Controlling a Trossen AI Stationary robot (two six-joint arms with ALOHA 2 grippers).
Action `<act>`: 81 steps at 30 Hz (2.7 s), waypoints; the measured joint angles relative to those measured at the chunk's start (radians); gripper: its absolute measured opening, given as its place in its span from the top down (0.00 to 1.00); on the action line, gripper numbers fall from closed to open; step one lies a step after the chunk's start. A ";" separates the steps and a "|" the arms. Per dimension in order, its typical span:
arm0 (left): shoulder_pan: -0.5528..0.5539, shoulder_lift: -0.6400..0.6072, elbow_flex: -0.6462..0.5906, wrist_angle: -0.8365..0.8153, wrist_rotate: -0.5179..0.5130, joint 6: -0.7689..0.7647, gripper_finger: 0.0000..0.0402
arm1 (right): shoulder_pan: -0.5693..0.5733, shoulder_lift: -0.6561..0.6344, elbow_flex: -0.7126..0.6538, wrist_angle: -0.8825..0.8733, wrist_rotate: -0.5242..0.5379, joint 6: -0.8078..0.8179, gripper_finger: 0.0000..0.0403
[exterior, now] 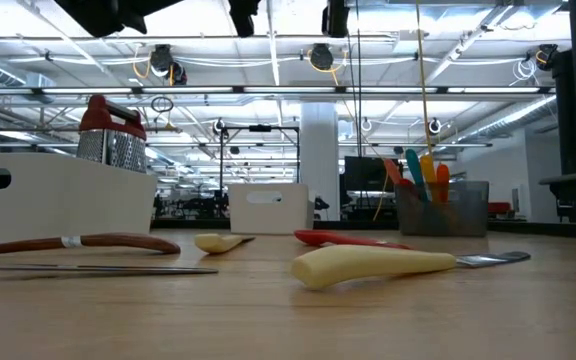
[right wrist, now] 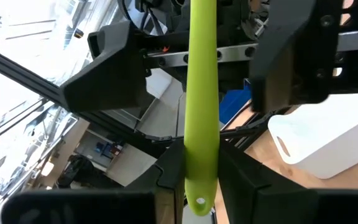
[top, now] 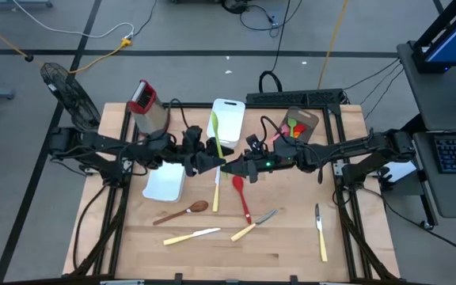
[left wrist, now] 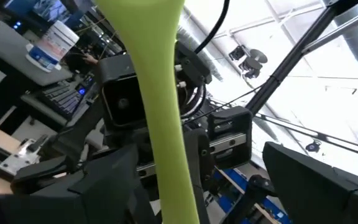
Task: Pick & Place Kitchen Items
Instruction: Put the light green serving spoon into the top white bin
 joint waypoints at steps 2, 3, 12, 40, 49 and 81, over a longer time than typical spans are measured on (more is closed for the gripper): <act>-0.003 0.000 0.000 0.001 0.000 0.001 0.19 | 0.000 0.000 0.000 0.001 -0.001 0.000 0.85; -0.004 0.000 0.000 0.001 0.000 0.001 0.22 | 0.000 0.000 0.000 0.000 -0.001 0.000 0.85; -0.011 0.000 0.000 0.000 -0.025 0.006 0.63 | 0.000 0.000 0.000 0.000 -0.020 0.000 0.85; 0.002 -0.001 0.000 -0.053 -0.013 0.008 0.92 | 0.001 0.000 0.001 -0.009 -0.014 -0.024 0.64; 0.004 -0.001 0.000 -0.053 -0.018 -0.004 0.92 | 0.017 0.000 0.001 -0.026 -0.018 -0.026 0.62; 0.130 -0.002 0.000 -0.294 -0.074 -0.138 0.92 | 0.125 0.000 0.000 -0.385 -0.131 -0.155 0.62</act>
